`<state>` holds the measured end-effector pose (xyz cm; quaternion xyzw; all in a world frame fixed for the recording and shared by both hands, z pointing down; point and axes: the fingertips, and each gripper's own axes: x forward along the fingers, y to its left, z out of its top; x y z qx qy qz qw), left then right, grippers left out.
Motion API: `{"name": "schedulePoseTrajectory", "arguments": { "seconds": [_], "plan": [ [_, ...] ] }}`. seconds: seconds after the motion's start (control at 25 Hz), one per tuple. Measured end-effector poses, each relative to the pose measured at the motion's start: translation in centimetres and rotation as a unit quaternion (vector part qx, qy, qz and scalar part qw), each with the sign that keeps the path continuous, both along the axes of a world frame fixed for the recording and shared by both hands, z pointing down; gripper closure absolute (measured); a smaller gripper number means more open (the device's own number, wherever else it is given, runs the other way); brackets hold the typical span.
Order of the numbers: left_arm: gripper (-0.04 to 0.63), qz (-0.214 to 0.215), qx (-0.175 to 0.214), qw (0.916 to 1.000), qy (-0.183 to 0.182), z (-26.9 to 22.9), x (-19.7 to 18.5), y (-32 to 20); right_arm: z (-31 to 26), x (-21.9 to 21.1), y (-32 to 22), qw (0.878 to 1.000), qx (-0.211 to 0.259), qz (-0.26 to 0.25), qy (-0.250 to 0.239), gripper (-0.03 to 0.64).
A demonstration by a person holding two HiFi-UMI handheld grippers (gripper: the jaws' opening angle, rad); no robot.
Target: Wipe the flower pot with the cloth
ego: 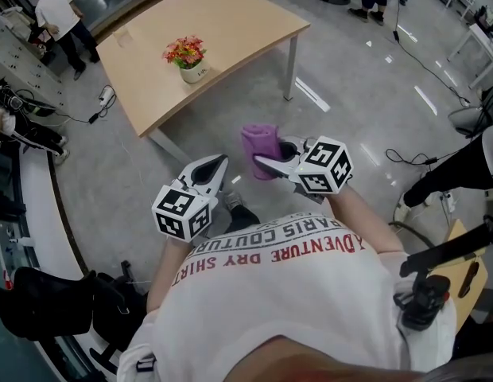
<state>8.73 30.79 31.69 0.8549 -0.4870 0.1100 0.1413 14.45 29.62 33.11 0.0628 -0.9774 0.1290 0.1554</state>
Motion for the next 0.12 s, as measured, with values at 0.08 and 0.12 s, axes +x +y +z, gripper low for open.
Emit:
{"name": "schedulePoseTrajectory", "arguments": {
  "seconds": [0.08,0.12],
  "plan": [
    [0.594,0.003,0.000,1.0000,-0.002,-0.06,0.37,0.10,-0.09,0.36,0.04,1.000,0.000,0.003,-0.001,0.560],
    [0.594,0.004,0.000,1.0000,-0.003,-0.07,0.55,0.15,-0.13,0.55,0.06,1.000,0.000,0.004,-0.002,0.560]
  ]
}}
